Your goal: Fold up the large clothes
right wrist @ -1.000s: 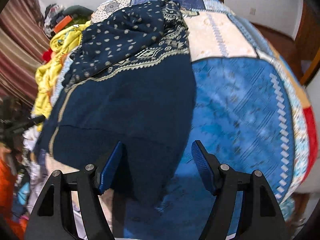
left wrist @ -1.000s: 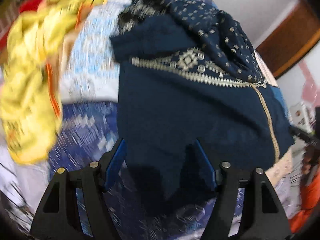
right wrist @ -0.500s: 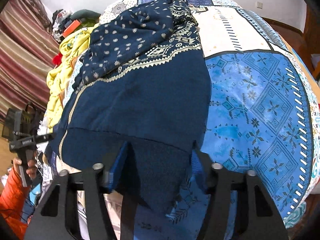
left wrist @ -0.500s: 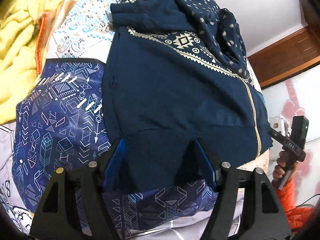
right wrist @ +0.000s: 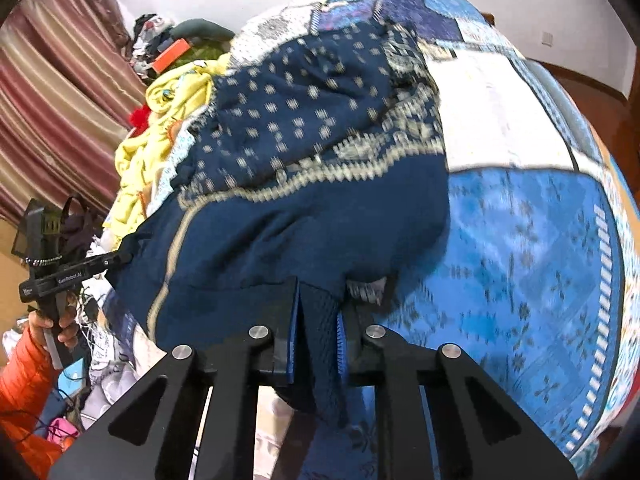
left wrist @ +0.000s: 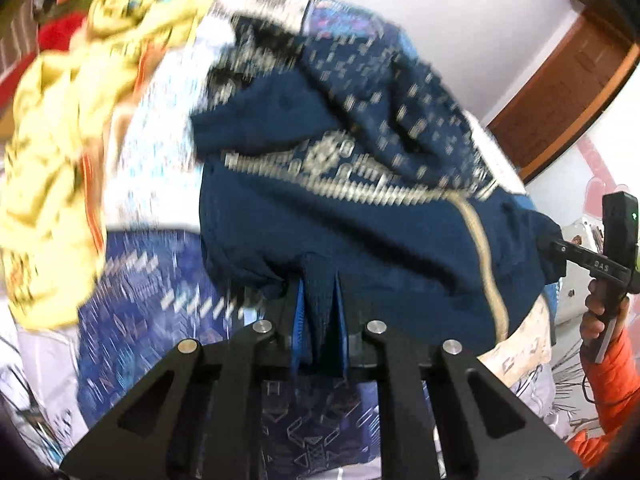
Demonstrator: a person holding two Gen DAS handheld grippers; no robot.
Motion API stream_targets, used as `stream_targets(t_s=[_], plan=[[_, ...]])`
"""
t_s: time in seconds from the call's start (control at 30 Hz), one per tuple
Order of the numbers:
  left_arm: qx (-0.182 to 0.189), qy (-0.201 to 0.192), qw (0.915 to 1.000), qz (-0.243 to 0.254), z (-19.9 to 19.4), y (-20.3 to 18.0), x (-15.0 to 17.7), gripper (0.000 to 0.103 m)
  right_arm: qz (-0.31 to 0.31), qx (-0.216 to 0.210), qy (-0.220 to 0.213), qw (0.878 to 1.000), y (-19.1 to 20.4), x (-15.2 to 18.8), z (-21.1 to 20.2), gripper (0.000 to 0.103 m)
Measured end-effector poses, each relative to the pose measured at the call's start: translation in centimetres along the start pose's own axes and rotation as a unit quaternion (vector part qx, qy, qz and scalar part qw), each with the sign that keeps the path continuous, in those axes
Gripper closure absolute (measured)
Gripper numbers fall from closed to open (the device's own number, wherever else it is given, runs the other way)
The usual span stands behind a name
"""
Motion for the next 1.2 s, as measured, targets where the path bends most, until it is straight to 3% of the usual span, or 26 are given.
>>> stream_targets(t_s=[0.2, 0.37, 0.63, 0.77, 0.93, 1.03, 1.2], plan=[[-0.003, -0.062, 0.9974, 0.037, -2.5, -1.6, -5.4, 0.094, -0.017, 0.000, -0.036, 0.999, 0.8, -3.8, -1.2, 0.090], [-0.007, -0.098, 0.9936, 0.054, -3.4, -1.7, -10.5, 0.098, -0.030, 0.015, -0.080, 0.996, 0.9, -9.2, -1.8, 0.090], [-0.029, -0.146, 0.9875, 0.051, -0.3, 1.3, -21.5, 0.101, -0.013, 0.042, -0.108, 0.993, -0.8, -19.9, 1.9, 0.096], [-0.049, -0.146, 0.9869, 0.048, 2.8, 3.8, -25.7, 0.101, -0.009, 0.059, -0.107, 0.992, -1.7, -23.9, 4.9, 0.096], [-0.074, -0.124, 0.9892, 0.025, 7.3, 7.9, -28.2, 0.101, -0.030, 0.124, -0.106, 0.986, -3.1, -26.1, 9.1, 0.096], [-0.076, -0.115, 0.9904, 0.002, 9.3, 9.9, -28.9, 0.101, -0.004, 0.124, -0.101, 0.987, -4.6, -27.1, 10.2, 0.096], [-0.123, -0.087, 0.9886, 0.008, 11.6, 11.8, -28.9, 0.101, 0.014, 0.102, -0.090, 0.991, -5.8, -26.8, 10.3, 0.096]])
Point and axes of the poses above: each gripper's, at about its wrist camera, not at the fingertips, and z roughly the way its jaws point, y to its left, x to its underside, the point moved 5 cm from there along z, roughly the way its jaws point, and after that the axes turned 11 degrees about x, right-handed, at the moved point
